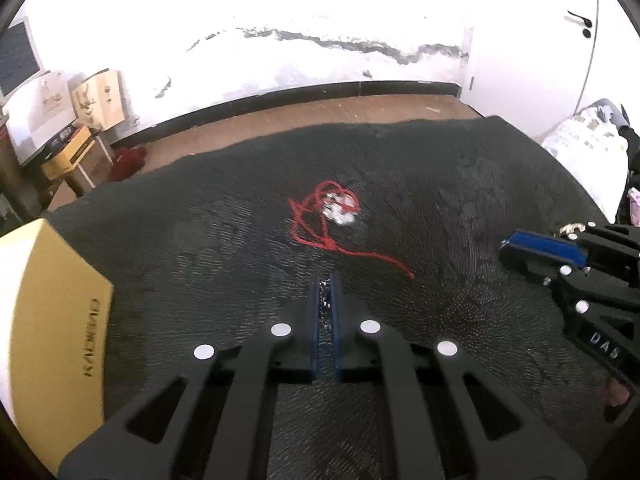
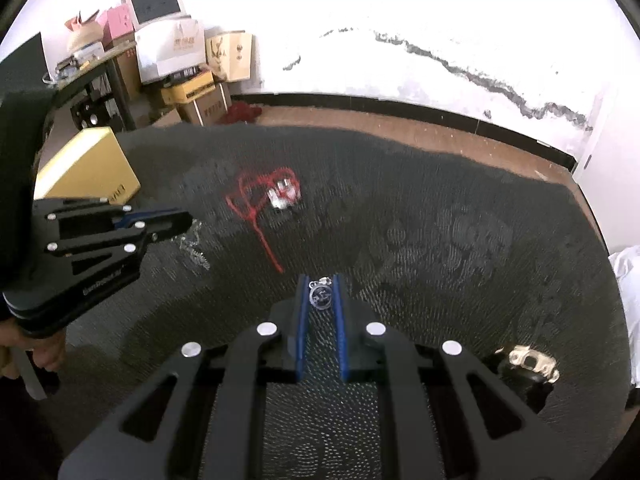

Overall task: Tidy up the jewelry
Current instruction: 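Carry the chain and pendant into the white box and open both tools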

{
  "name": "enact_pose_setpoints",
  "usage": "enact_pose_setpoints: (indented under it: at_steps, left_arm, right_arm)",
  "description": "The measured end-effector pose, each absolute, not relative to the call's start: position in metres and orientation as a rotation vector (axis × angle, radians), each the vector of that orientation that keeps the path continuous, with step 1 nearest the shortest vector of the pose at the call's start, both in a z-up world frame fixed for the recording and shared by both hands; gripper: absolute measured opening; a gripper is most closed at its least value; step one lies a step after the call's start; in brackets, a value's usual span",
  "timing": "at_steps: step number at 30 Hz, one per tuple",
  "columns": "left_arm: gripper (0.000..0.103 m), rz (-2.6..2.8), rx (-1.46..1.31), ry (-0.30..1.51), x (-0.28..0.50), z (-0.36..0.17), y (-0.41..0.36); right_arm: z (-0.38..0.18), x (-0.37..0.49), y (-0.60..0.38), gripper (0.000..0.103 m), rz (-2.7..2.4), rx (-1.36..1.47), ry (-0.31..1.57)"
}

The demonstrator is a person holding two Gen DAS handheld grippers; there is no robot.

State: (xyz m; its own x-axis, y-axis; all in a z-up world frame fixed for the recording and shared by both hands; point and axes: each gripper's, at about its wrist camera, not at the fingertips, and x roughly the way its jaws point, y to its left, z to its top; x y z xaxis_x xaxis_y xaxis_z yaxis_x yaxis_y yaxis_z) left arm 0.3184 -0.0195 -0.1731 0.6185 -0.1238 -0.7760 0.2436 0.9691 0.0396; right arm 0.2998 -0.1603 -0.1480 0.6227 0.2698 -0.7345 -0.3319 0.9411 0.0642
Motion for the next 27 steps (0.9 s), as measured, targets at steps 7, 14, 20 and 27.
enact_pose_setpoints:
  at_steps: [7,14,20,27]
  left_arm:
    - [0.004,-0.196,0.126,0.864,0.303,-0.128,0.008]
    - [0.004,-0.151,0.074,0.82,0.278,-0.077,0.061]
    - [0.004,-0.086,0.019,0.776,0.257,-0.043,0.124]
    - [0.004,0.007,-0.047,0.747,0.229,-0.023,0.206]
  right_arm:
    - [-0.102,0.293,-0.139,0.012,0.354,-0.09,0.771]
    - [-0.057,0.286,-0.094,0.012,0.405,-0.097,0.734]
    - [-0.019,0.275,-0.019,0.012,0.493,-0.171,0.692]
    - [0.017,0.268,0.087,0.012,0.619,-0.195,0.669]
